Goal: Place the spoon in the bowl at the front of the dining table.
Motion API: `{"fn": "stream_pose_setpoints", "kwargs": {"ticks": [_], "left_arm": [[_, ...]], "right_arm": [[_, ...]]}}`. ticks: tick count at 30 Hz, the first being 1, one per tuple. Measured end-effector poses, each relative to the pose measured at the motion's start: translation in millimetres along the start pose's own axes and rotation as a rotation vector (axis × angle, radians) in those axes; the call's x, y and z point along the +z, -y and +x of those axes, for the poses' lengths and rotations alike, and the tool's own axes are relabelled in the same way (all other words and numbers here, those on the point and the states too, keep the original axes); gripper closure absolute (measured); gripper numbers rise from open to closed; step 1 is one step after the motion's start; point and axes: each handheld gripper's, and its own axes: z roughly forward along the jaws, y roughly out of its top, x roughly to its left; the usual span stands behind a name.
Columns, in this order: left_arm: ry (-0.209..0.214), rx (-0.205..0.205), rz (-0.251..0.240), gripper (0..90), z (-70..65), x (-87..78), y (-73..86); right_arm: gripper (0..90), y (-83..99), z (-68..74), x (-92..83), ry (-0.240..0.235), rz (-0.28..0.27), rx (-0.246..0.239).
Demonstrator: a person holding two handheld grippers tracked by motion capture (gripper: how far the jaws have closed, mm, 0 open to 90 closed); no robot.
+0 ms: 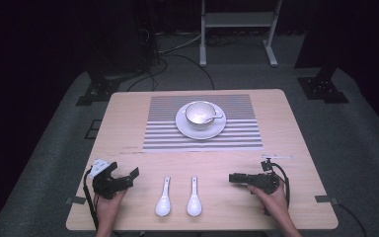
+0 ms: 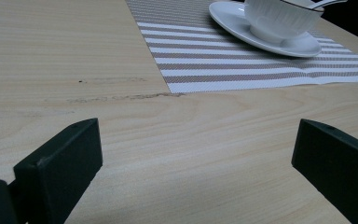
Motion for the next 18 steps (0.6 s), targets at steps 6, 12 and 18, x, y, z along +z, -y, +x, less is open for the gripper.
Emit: {"fn": "stream_pose_setpoints", "kwargs": {"ticks": [6, 12, 18], "left_arm": [[-0.001, 0.0, 0.0, 0.3, -0.1, -0.1, 0.0], [-0.001, 0.0, 0.0, 0.3, -0.1, -0.1, 0.0], [-0.001, 0.0, 0.0, 0.3, -0.1, -0.1, 0.0]], "right_arm": [[36.3, 5.5, 1.0, -3.0, -0.013, -0.005, 0.006], [36.1, 10.8, 1.1, -6.4, -0.018, -0.003, 0.011], [36.0, 16.4, 3.3, -8.3, -0.024, 0.0, 0.009]]}}
